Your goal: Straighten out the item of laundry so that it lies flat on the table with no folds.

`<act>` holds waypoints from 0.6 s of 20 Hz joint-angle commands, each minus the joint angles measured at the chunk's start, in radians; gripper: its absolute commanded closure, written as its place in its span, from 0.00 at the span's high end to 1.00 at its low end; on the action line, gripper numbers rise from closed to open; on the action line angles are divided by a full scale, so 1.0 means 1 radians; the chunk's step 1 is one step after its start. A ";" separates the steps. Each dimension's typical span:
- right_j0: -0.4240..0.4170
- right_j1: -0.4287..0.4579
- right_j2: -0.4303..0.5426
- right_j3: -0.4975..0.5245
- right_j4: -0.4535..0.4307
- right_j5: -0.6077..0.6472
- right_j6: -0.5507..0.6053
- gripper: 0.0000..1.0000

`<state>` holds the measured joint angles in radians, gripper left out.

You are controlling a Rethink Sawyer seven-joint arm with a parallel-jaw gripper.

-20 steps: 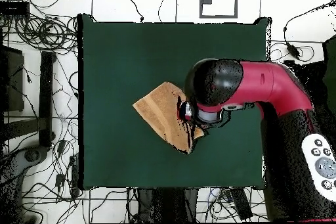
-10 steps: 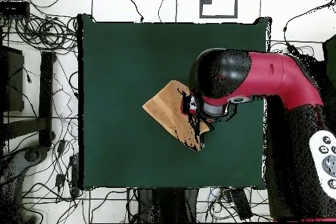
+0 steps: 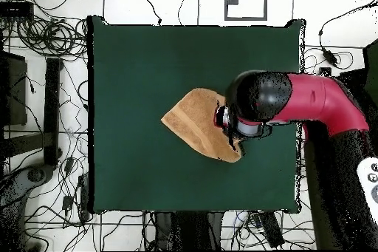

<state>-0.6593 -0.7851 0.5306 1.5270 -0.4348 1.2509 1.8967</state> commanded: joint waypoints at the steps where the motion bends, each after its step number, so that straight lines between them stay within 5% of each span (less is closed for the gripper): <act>1: -0.037 0.070 0.095 0.214 -0.184 -0.328 -0.334 0.00; 12: -0.122 0.179 0.113 0.285 -0.374 -0.612 -0.284 0.00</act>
<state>-0.7895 -0.7119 0.5495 1.6784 -0.7350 0.7338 1.8950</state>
